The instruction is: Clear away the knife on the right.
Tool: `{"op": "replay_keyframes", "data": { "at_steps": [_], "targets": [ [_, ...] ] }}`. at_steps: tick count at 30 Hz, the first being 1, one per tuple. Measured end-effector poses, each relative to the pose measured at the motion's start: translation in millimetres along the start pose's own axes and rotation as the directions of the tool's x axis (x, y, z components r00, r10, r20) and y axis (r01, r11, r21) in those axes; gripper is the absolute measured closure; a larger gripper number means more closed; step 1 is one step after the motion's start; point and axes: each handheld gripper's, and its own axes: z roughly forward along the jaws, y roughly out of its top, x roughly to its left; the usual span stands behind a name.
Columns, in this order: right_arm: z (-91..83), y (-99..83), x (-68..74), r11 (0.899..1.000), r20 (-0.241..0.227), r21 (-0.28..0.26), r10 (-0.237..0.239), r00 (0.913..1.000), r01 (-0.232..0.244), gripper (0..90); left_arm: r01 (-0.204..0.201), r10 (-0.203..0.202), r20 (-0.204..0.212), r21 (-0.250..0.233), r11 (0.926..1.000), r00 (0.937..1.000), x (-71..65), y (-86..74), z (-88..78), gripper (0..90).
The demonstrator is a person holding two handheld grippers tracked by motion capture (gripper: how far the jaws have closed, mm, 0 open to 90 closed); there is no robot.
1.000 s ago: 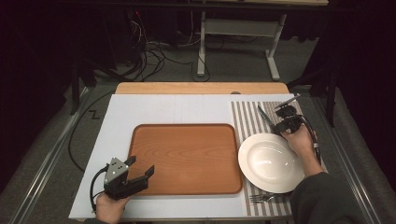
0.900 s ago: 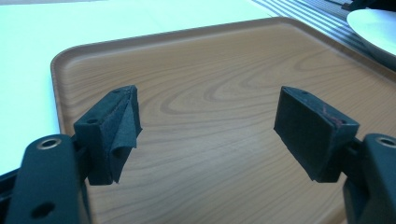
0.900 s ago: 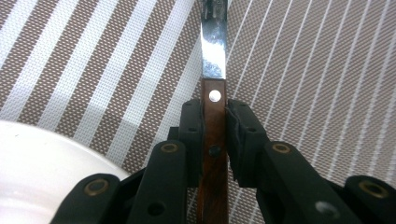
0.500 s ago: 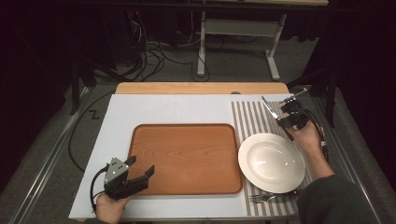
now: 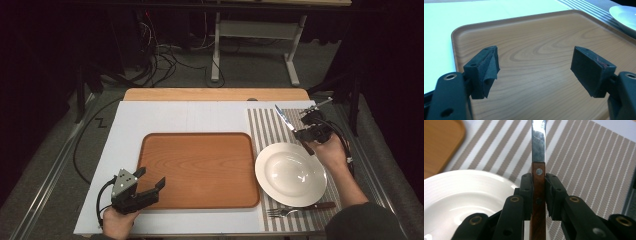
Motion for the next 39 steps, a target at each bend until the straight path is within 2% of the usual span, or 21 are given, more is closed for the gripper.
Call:
{"op": "replay_keyframes", "data": {
  "at_steps": [10, 11, 13, 15, 20, 27, 39],
  "targets": [
    [-17.7, -11.9, 26.2, 0.999, -0.051, -0.02, -0.028, 0.9983, 0.027, 78.0, -0.001, 0.001, -0.002, -0.002, 1.0, 1.0, -0.5, 0.0, -0.4, 23.7],
    [-20.9, -15.0, 32.4, 0.999, -0.072, -0.033, -0.039, 0.9966, 0.036, 78.0, -0.002, 0.002, -0.003, -0.001, 1.0, 1.0, -0.6, 0.0, -0.2, 23.7],
    [-21.8, -15.9, 34.3, 0.999, -0.079, -0.035, -0.042, 0.996, 0.039, 78.0, -0.002, 0.002, -0.002, -0.001, 1.0, 1.0, -0.6, 0.0, -0.1, 23.7],
    [-24.0, -18.4, 43.7, 0.998, -0.097, -0.039, -0.061, 0.9934, 0.057, 78.0, -0.001, 0.001, -0.002, -0.001, 1.0, 1.0, -0.4, 0.0, -0.3, 23.7],
    [-25.1, -19.5, 55.8, 0.996, -0.119, -0.043, -0.079, 0.9897, 0.075, 78.0, -0.002, 0.002, -0.001, 0.0, 1.0, 1.0, -0.3, 0.0, 0.0, 23.7],
    [-22.7, -21.3, 75.8, 0.992, -0.153, -0.059, -0.119, 0.981, 0.111, 78.0, -0.003, 0.003, 0.0, 0.0, 1.0, 1.0, -0.2, 0.0, -0.1, 23.7],
    [-22.7, -20.1, 102.4, 0.986, -0.201, -0.081, -0.16, 0.9664, 0.146, 78.0, -0.001, 0.001, 0.003, 0.0, 1.0, 1.0, -0.3, 0.0, 0.2, 23.7]
  ]
}}
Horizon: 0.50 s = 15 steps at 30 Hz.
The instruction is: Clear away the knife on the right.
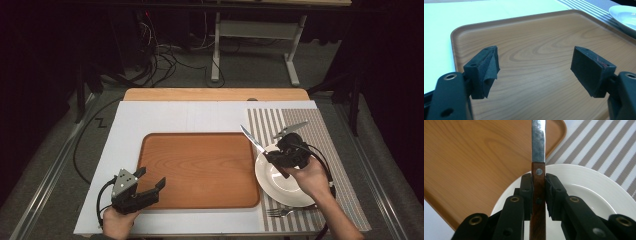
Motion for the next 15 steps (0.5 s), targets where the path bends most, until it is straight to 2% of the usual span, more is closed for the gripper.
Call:
{"op": "replay_keyframes", "data": {
  "at_steps": [4, 15],
  "targets": [
    [3.1, 2.1, 8.2, 1.0, -0.011, 0.0, -0.004, 0.9999, 0.004, 78.0, -0.001, 0.001, 0.0, 0.0, 1.0, 1.0, -0.1, 0.0, -0.2, 23.8],
    [13.2, 7.9, 30.7, 0.998, -0.032, 0.02, -0.057, 0.9978, 0.058, 77.9, -0.002, 0.002, 0.002, 0.0, 1.0, 1.0, -0.3, -0.1, -0.3, 23.7]
  ]
}}
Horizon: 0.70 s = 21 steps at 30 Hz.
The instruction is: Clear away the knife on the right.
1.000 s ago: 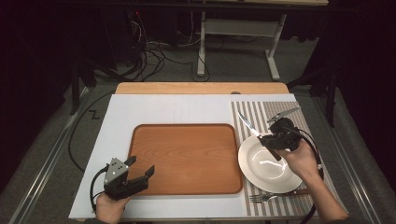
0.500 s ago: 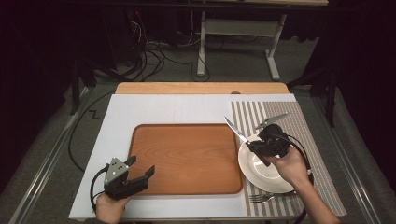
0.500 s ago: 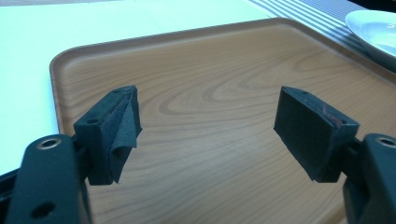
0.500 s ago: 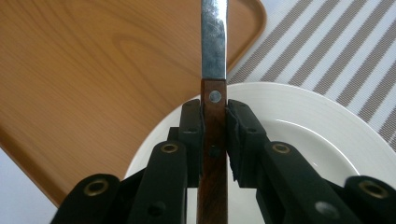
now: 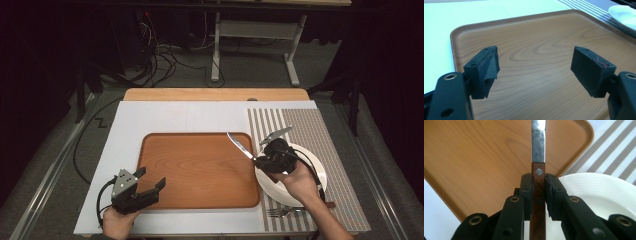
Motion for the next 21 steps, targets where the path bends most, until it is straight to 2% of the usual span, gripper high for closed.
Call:
{"op": "replay_keyframes", "data": {
  "at_steps": [10, 21],
  "targets": [
    [15.3, 4.9, 21.8, 0.999, -0.014, 0.017, -0.051, 0.9986, 0.051, 77.9, -0.003, 0.003, 0.002, 0.001, 1.0, 1.0, -0.5, -0.1, 0.0, 23.8],
    [32.5, 6.8, 34.6, 0.995, -0.024, 0.046, -0.083, 0.9963, 0.084, 77.9, -0.005, 0.005, 0.005, 0.002, 1.0, 1.0, -1.0, -0.3, 0.4, 23.8]
  ]
}}
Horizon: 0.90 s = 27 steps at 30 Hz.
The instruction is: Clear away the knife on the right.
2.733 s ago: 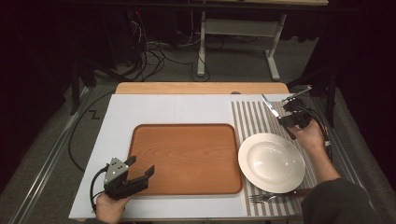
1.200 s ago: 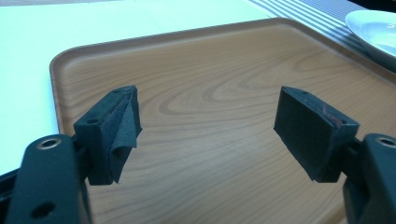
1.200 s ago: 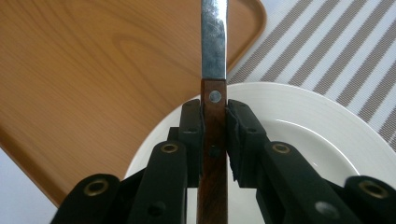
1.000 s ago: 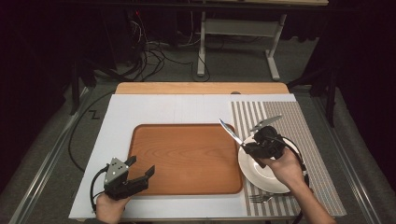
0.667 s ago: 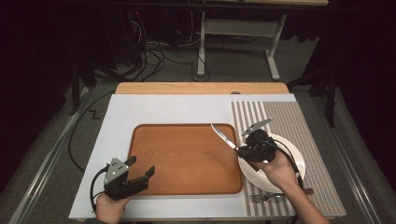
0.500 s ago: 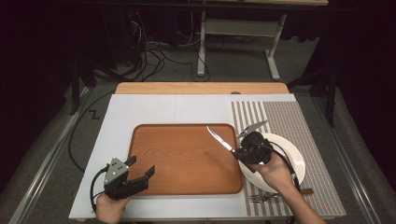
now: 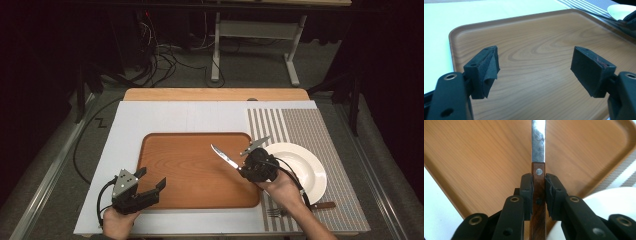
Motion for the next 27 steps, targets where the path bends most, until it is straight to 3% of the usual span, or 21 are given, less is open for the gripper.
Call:
{"op": "replay_keyframes", "data": {
  "at_steps": [10, 27],
  "targets": [
    [19.7, 0.4, 10.3, 0.999, -0.007, 0.047, -0.016, 0.9998, 0.016, 77.8, -0.003, 0.003, 0.002, 0.002, 1.0, 1.0, -0.3, 0.0, 0.0, 23.8],
    [33.7, 0.1, 17.4, 0.995, 0.011, 0.087, -0.039, 0.9992, 0.038, 76.8, -0.003, 0.003, 0.0, 0.001, 1.0, 1.0, -0.3, 0.0, -0.3, 23.8]
  ]
}}
